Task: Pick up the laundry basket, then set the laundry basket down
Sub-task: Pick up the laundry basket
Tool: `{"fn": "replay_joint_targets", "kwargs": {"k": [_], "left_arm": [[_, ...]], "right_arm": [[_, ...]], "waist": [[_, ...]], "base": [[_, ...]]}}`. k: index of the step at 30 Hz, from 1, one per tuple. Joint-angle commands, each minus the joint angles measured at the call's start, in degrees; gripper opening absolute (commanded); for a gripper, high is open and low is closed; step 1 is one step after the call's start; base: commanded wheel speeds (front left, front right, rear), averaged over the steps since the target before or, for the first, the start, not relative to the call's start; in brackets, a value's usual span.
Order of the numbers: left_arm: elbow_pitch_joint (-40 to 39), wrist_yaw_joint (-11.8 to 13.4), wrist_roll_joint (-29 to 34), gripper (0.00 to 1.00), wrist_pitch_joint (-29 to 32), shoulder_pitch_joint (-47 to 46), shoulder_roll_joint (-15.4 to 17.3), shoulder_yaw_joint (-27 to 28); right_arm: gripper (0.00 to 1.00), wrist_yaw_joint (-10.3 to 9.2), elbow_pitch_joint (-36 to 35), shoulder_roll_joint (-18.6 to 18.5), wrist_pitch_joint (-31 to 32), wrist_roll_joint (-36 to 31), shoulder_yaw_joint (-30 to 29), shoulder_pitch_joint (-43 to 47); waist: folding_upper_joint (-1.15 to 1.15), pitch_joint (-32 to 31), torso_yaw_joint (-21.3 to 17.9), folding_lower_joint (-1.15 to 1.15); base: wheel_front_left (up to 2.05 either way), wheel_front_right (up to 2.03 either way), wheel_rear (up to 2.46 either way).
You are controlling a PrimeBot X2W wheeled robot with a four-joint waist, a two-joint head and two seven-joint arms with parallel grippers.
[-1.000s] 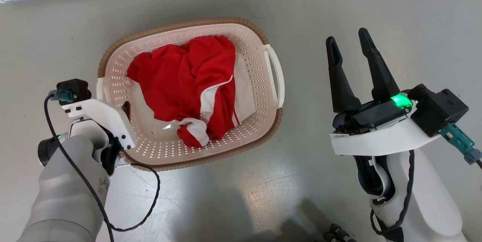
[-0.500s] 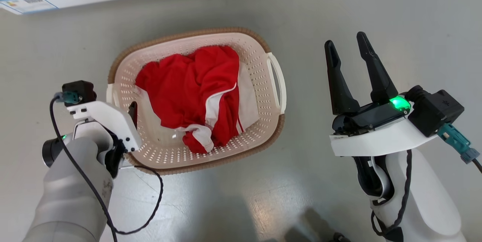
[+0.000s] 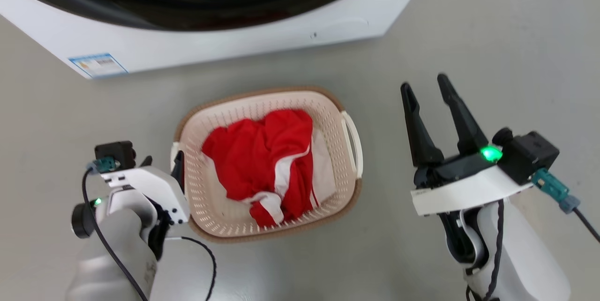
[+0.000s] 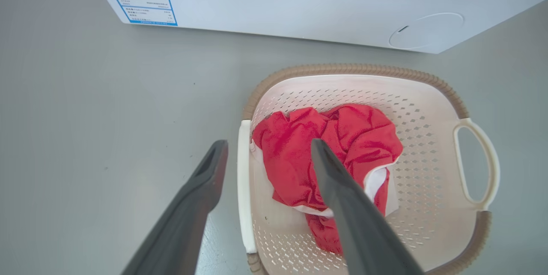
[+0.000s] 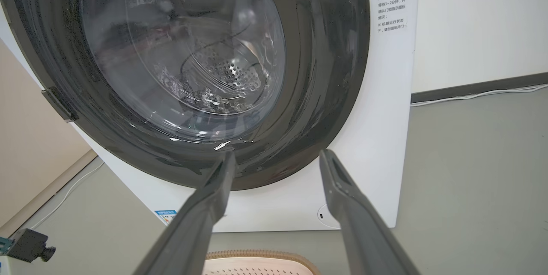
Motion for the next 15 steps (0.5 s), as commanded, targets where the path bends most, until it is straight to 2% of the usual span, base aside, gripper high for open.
{"fn": "replay_joint_targets", "kwargs": {"k": [1,6,15], "left_arm": [[-1.5,-0.4,-0.7,1.0,-1.3,2.3,1.1,0.9],[-5.6,-0.8,-0.8,1.0,-2.3,5.8,0.0,0.0],[-23.9,-0.9,-0.3,1.0,-2.4,16.1,-0.6,1.5]], "right_arm": [[1.0,0.36,-0.7,-0.2,-0.5,0.6,1.0,1.9],[1.0,0.36,0.4,-0.9,-0.5,1.3,1.0,3.7],[1.0,0.36,1.1,-1.7,-0.5,1.7,0.4,6.9]], "waist": [[0.0,-4.5,1.9,0.0],[0.0,-9.8,3.4,0.0],[0.0,-17.0,6.0,0.0]], "base": [[0.0,0.0,0.0],[0.0,0.0,0.0],[0.0,0.0,0.0]]}}
